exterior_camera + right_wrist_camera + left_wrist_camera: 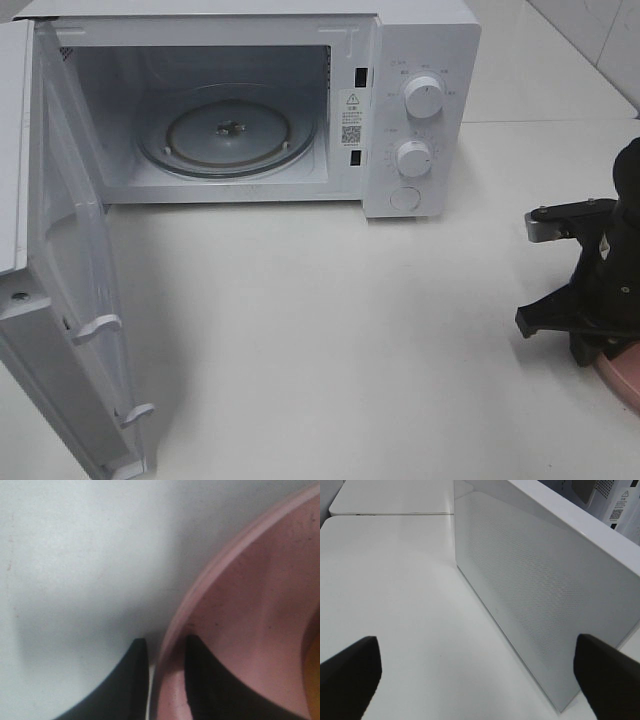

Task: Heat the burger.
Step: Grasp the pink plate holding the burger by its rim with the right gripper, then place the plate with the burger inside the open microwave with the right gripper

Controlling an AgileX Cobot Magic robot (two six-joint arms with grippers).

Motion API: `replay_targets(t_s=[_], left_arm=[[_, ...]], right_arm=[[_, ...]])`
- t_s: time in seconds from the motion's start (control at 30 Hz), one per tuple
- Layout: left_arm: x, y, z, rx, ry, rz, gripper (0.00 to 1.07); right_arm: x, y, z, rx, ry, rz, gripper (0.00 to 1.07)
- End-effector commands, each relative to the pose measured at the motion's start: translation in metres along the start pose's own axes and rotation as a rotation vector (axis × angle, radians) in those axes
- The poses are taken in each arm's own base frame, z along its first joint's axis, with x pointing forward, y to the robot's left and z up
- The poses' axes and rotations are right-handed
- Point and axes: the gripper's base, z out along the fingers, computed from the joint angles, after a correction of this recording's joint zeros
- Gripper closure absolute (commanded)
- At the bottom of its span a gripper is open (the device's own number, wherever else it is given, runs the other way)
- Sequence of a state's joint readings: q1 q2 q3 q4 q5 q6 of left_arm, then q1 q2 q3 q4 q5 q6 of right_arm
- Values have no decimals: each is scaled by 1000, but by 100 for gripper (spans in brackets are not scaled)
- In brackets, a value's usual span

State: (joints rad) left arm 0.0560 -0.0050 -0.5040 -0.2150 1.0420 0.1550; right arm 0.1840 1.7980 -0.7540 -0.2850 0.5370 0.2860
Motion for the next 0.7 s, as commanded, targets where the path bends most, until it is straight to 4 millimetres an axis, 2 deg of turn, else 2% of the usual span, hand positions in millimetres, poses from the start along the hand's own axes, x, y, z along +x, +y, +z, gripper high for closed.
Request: replay_targets(t_s=[0.03, 0.37, 0.7], left_arm=[[1, -1, -3, 7, -23, 0, 7], [1, -1, -3, 7, -23, 0, 7], [1, -1, -3, 7, -23, 0, 7]], right_arm=[[1, 1, 3, -2, 5, 8, 107], [4, 4, 2, 23, 36, -19, 107], [8, 19, -5, 182, 44, -65, 107]])
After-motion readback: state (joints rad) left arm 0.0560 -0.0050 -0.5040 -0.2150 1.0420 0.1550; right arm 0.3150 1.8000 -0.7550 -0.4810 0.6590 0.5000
